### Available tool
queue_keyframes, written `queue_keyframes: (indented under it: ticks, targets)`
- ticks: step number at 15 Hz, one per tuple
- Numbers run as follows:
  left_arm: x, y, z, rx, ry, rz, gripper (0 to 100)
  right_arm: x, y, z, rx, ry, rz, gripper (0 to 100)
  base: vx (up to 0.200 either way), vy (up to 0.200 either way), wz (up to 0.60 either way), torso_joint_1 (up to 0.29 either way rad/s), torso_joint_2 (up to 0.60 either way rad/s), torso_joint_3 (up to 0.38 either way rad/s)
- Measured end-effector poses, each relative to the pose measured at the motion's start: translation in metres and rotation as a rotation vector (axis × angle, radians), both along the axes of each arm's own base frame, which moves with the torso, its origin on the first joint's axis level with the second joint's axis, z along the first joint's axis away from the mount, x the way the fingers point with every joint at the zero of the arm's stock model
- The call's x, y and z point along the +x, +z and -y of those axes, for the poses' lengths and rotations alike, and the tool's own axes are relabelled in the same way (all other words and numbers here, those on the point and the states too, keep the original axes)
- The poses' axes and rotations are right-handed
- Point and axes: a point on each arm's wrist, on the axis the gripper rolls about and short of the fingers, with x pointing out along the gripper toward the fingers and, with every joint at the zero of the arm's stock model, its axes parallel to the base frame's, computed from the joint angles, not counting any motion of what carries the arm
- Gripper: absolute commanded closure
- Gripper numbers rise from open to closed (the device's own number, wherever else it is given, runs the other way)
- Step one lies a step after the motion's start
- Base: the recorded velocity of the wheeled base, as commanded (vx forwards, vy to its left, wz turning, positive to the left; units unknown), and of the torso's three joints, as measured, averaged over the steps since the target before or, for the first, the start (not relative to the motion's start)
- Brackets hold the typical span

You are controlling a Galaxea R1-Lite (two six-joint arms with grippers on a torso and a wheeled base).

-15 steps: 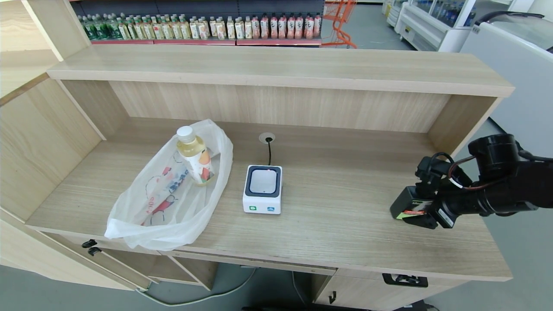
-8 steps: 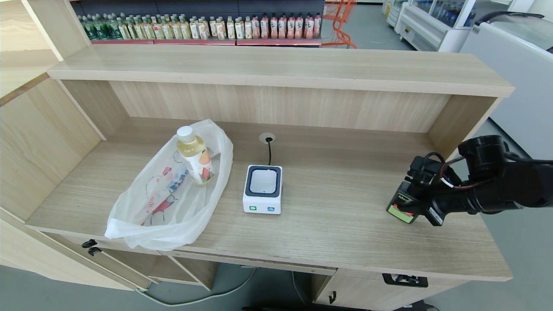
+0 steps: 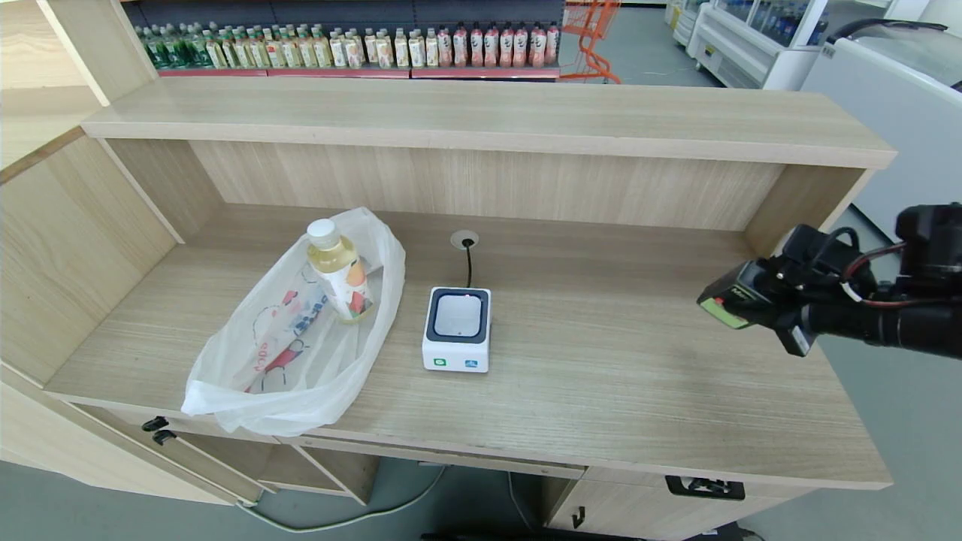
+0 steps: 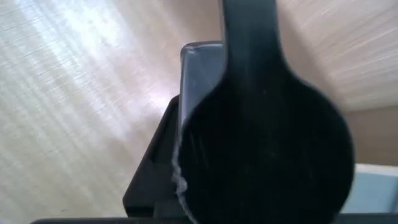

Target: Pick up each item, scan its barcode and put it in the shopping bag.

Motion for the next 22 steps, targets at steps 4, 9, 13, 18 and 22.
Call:
queue_keyframes:
  ticks: [4, 9, 13, 18, 22]
  targets:
    - [0.000, 0.000, 0.000, 0.000, -0.001, 0.000, 0, -0.049, 0.012, -0.003, -0.404, 0.180, 0.464, 100, 0.000, 0.000, 0.00, 0.000, 0.00, 0.000]
    - [0.000, 0.000, 0.000, 0.000, 0.000, 0.000, 0, -0.094, 0.000, -0.045, -0.775, 0.545, 0.781, 100, 0.000, 0.000, 0.00, 0.000, 0.00, 0.000]
    - [0.000, 0.000, 0.000, 0.000, 0.000, 0.000, 0, -0.118, 0.001, -0.091, -0.849, 0.837, 1.121, 100, 0.000, 0.000, 0.00, 0.000, 0.00, 0.000]
    - [0.000, 0.000, 0.000, 0.000, -0.001, 0.000, 0, -0.137, -0.003, -0.111, -0.813, 1.099, 1.522, 100, 0.000, 0.000, 0.00, 0.000, 0.00, 0.000]
    - [0.000, 0.000, 0.000, 0.000, -0.001, 0.000, 0, -0.137, -0.005, -0.112, -0.808, 1.114, 1.544, 100, 0.000, 0.000, 0.00, 0.000, 0.00, 0.000]
